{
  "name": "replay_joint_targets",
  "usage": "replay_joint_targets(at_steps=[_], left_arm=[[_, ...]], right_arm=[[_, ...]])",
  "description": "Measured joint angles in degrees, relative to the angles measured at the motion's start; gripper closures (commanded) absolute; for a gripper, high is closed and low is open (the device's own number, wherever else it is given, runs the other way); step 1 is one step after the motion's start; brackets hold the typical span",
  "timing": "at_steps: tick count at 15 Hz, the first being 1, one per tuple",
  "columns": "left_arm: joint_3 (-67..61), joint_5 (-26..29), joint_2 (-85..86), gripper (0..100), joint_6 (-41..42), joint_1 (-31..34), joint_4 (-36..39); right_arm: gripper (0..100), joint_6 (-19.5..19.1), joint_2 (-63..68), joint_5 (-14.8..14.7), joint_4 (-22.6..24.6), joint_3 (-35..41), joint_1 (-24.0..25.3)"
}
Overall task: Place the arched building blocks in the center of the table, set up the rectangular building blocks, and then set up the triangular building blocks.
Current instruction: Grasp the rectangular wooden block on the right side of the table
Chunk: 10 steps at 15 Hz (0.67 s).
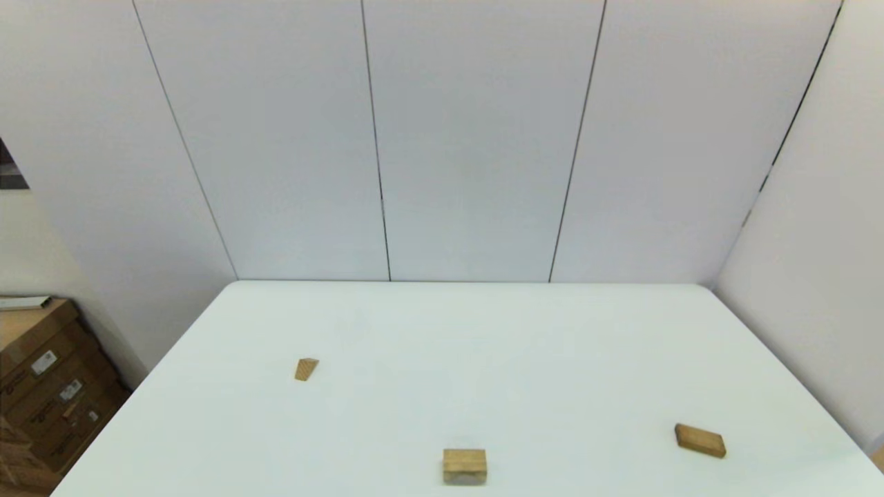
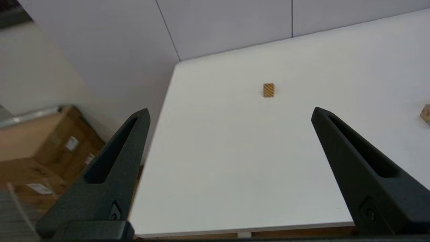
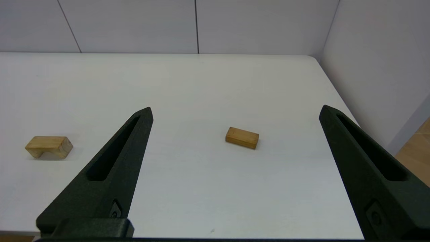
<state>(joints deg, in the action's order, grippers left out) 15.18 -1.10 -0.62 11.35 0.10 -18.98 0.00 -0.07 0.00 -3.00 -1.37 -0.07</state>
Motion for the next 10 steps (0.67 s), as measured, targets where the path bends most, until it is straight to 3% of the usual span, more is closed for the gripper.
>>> replay_joint_targets(at_steps=[5, 10], left_arm=[[-12.6, 2.1, 0.7, 0, -6.2, 0.0, 14.8], [-15.0, 1.8, 0.7, 0, -8.9, 0.0, 18.9]], right_arm=[[0, 0.0, 0.0, 0.0, 0.0, 0.0, 0.0], [0, -0.2, 0.1, -0.1, -1.0, -0.4, 0.0]])
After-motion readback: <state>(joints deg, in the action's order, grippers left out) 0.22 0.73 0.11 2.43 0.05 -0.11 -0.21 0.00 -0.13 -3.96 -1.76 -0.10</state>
